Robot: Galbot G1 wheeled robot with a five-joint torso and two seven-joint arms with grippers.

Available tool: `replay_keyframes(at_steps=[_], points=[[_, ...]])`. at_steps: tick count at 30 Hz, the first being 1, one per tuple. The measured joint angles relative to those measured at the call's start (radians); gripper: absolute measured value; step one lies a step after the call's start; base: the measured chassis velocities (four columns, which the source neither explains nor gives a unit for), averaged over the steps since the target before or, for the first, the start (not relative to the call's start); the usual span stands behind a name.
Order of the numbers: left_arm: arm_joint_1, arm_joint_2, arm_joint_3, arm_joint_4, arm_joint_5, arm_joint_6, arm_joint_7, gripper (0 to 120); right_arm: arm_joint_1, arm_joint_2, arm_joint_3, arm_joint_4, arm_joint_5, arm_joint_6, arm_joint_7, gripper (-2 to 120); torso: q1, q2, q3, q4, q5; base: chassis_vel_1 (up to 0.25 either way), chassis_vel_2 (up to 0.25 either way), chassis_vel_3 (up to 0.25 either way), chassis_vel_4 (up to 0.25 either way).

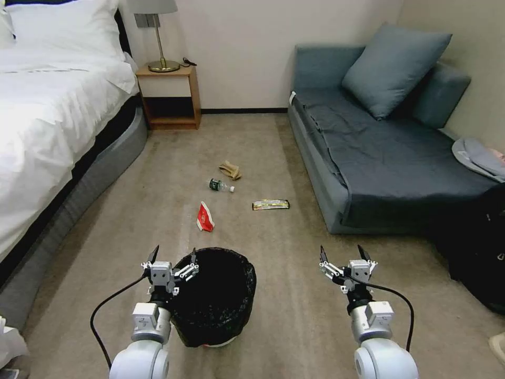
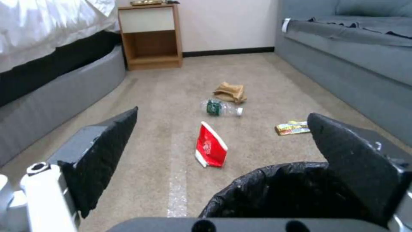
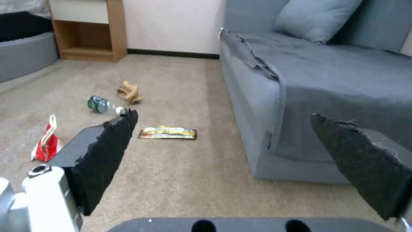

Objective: Pick up the trash bin, then pick up the garbage on the floor and place it into the trash bin.

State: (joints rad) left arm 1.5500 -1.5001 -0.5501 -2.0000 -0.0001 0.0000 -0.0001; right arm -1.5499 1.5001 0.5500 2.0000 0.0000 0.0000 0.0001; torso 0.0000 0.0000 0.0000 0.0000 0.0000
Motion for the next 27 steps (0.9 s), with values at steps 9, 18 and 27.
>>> replay_keyframes(at_steps=[9, 18, 27], points=[[0.0, 0.0, 0.0, 0.0, 0.0, 0.0, 0.0, 100, 0.0, 0.0, 0.0, 0.0, 0.0, 0.0, 0.0, 100, 0.0, 0.0, 0.0, 0.0, 0.0, 0.0, 0.0, 0.0, 0.0], [0.0, 0.0, 0.0, 0.0, 0.0, 0.0, 0.0, 100, 0.0, 0.0, 0.0, 0.0, 0.0, 0.0, 0.0, 100, 0.0, 0.0, 0.0, 0.0, 0.0, 0.0, 0.0, 0.0, 0.0], [0.0, 0.0, 0.0, 0.0, 0.0, 0.0, 0.0, 100, 0.0, 0.0, 0.0, 0.0, 0.0, 0.0, 0.0, 100, 0.0, 0.0, 0.0, 0.0, 0.0, 0.0, 0.0, 0.0, 0.0]])
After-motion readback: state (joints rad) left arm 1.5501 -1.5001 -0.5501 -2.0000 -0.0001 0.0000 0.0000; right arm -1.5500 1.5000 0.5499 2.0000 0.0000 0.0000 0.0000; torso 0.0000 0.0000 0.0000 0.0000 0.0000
